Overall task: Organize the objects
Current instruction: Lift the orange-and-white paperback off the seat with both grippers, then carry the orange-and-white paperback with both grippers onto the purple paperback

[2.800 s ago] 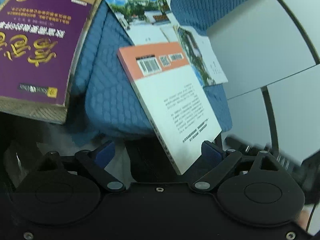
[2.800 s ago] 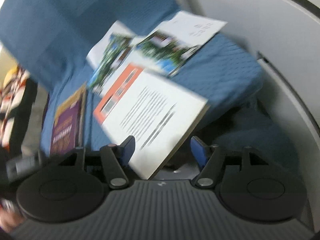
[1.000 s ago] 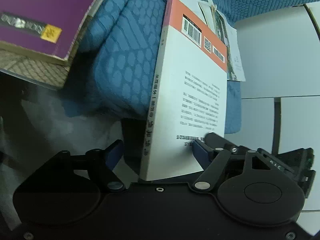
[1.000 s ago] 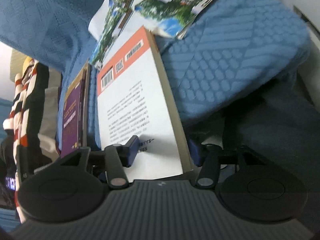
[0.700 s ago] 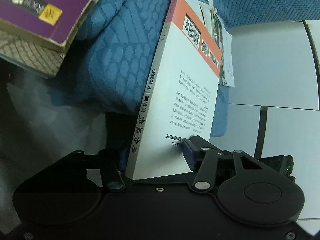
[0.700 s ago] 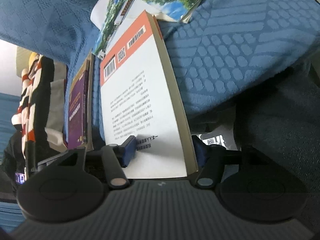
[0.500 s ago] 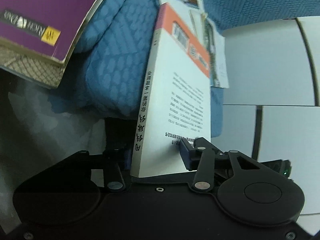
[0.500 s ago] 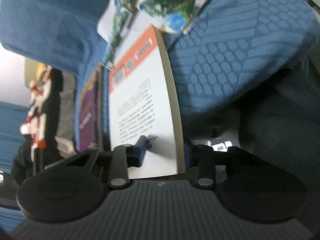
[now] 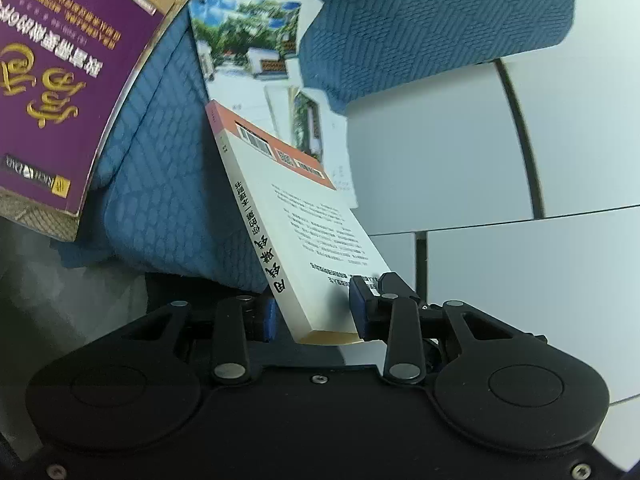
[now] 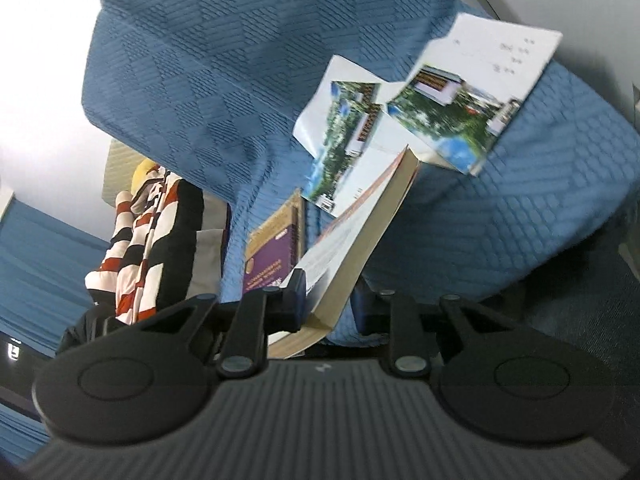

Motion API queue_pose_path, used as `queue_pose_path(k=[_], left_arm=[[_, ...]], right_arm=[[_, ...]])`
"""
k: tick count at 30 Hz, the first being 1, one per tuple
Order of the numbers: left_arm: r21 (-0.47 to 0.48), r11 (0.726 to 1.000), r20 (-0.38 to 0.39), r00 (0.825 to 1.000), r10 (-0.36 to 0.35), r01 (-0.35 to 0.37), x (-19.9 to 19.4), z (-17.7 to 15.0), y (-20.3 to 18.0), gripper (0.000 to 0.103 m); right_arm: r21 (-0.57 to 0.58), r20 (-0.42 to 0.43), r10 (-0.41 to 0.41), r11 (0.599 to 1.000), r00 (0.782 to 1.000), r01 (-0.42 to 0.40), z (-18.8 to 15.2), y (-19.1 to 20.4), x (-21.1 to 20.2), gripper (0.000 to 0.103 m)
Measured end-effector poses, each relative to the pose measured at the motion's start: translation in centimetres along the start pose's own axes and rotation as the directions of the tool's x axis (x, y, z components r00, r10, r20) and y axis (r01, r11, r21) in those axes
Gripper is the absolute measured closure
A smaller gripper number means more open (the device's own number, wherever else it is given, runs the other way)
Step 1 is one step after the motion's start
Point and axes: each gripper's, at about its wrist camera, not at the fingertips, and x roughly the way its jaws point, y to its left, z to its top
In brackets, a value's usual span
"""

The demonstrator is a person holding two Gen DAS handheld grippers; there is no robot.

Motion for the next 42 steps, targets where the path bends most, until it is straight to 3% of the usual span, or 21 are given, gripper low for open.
queue_pose_path(k=[9,25,35,42], left_arm=[[0.025,1.0,0.047,0.999,-0.02,0.019,-4.0,1.2,-1.8,0.071],[0.069,0.998,0.165,0.986,-0.026,0.015,-14.0,7.0,-4.6,0.071],[0.069,0.997,0.216,0.976,0.021,-0.037,-19.4,10.1,-2.3,0.07],[0.033,0.996,0.192,0.979,0.072,-0.08,-19.6,12.7,1.4,0.07]], right_arm=[[-0.036,0.016,0.013,0.999,1.0,-0.013,0.8,3.9,-0.3,0.076],[-0.129,0.02,0.093,0.988,0.995,-0.09,3.4,13.5,3.1,0.076],[-0.154,-0.02,0.12,0.981,0.993,-0.121,2.6,18.4,8.5,0.076],[-0.126,-0.048,0.088,0.988,0.995,-0.094,1.7,18.7,12.7,0.076]])
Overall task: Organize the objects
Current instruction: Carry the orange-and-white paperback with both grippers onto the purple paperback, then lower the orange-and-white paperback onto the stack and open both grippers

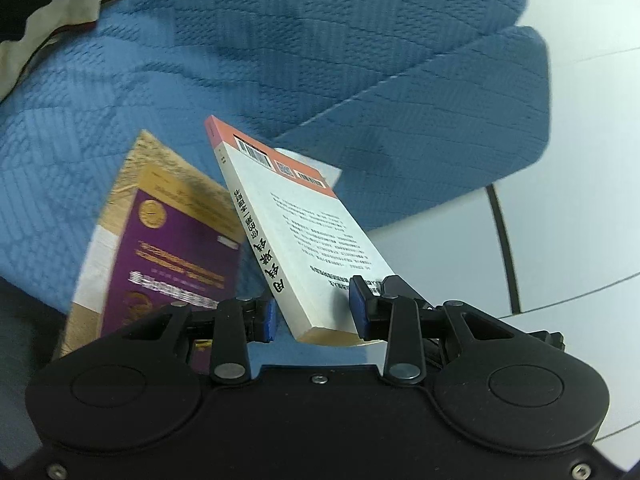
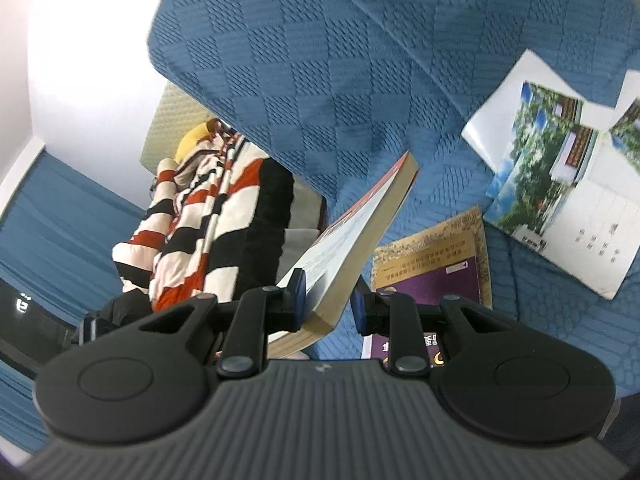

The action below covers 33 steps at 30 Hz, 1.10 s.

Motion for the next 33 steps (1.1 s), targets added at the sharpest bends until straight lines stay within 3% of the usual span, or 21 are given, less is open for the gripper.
queue_pose_path(k=[9,24,28,33], left_arm=[[-0.043,0.997,-0.08,0.995,0.06,-0.063,2.3,0.2,5.5,0.069],[0.034,0.979,-0.226,0.953,0.203,-0.201,5.6,-2.7,10.5,0.064],[0.026,0.98,-0.227,0.953,0.2,-0.199,5.7,-3.0,11.5,0.069],[0.052,0.977,-0.227,0.95,0.214,-0.208,5.2,-3.0,11.3,0.067]], right_arm=[[0.036,-0.055,-0.067,0.997,0.996,0.069,-2.4,-2.2,4.2,0.075],[0.062,-0.134,-0.165,0.983,0.977,0.174,-8.0,-5.9,6.6,0.074],[0.077,-0.151,-0.188,0.976,0.97,0.202,-8.9,-6.9,7.0,0.072],[0.105,-0.157,-0.197,0.971,0.968,0.215,-9.3,-7.6,7.0,0.067]])
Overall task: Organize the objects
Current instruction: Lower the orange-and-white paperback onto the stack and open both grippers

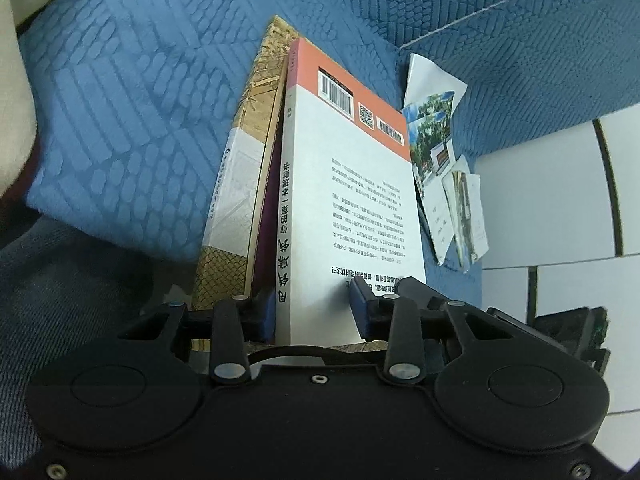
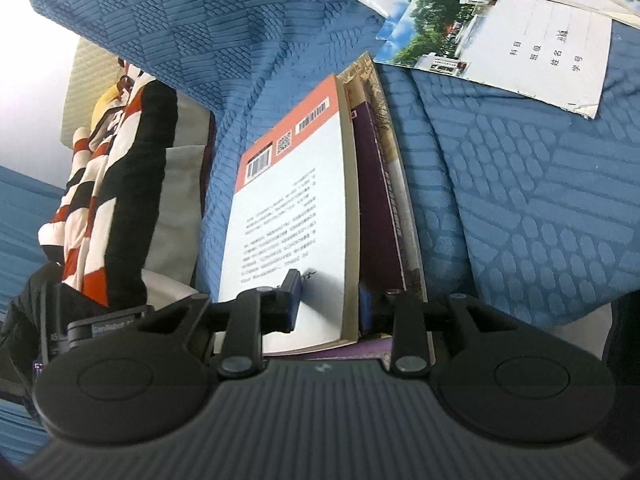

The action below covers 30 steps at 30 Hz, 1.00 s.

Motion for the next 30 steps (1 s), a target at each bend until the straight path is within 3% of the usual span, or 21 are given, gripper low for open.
queue_pose_path(k=[2,6,13,20,30], left_arm=[[0.012,1.0,0.012,1.0,0.023,-0.023,-0.4,-0.1,-0.3,0.061],[0.038,0.996,0.048,0.995,0.084,-0.086,-1.6,-0.3,-1.2,0.058],[0.089,0.991,0.134,0.987,0.087,-0.1,-5.2,-1.5,-3.8,0.055],[0.182,0.978,0.207,0.976,0.063,-0.102,-8.1,-3.1,-9.3,0.053],[0.343,0.933,0.279,0.96,0.011,-0.111,-10.0,-7.4,-17.2,0.043]], right_arm=[[-0.01,-0.004,-0.02,1.0,1.0,0.02,-0.1,0.3,-0.1,0.066],[-0.023,-0.017,-0.069,0.997,0.997,0.069,-0.3,0.6,-0.7,0.067],[-0.141,0.065,-0.153,0.977,0.986,0.161,-0.1,2.5,-4.2,0.066],[-0.257,0.195,-0.141,0.948,0.971,0.189,0.4,5.5,-9.6,0.066],[-0.366,0.302,-0.09,0.908,0.949,0.202,-1.3,8.7,-16.6,0.066]])
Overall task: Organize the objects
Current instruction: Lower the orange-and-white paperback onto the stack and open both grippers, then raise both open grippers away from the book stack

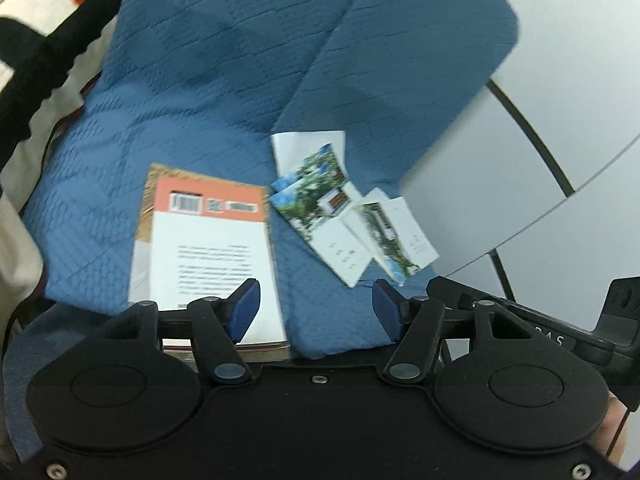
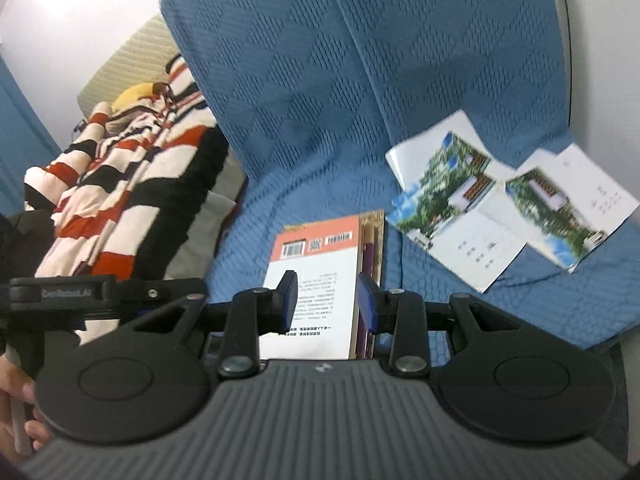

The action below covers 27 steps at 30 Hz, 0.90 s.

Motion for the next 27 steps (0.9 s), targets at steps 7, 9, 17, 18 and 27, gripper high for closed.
queue_pose_path(k=[7,9,17,18,27], left_arm=[[0.08,0.997,0.051,0.999,0.005,-0.009,-0.8,-1.0,-4.4,0.028],[0.095,0.995,0.067,0.998,0.005,-0.011,-1.0,-1.4,-5.3,0.024],[0.132,0.991,0.079,0.997,0.006,-0.017,-0.7,-3.5,-8.8,0.016],[0.141,0.99,0.075,0.997,0.004,-0.015,-0.6,-3.8,-9.2,0.016],[0.176,0.984,0.059,0.998,-0.024,0.013,0.9,-6.0,-12.2,0.001]], right_arm=[[-0.017,0.081,-0.037,0.999,0.996,0.038,-1.0,-0.3,-3.8,0.066],[-0.016,0.097,-0.049,0.999,0.994,0.051,-1.5,-0.7,-4.6,0.066],[0.009,0.141,-0.124,0.992,0.982,0.124,-3.8,-2.6,-7.5,0.066],[0.012,0.145,-0.134,0.991,0.98,0.134,-4.0,-2.8,-7.8,0.066],[0.09,0.13,-0.179,0.982,0.975,0.168,-6.1,-5.3,-9.3,0.066]])
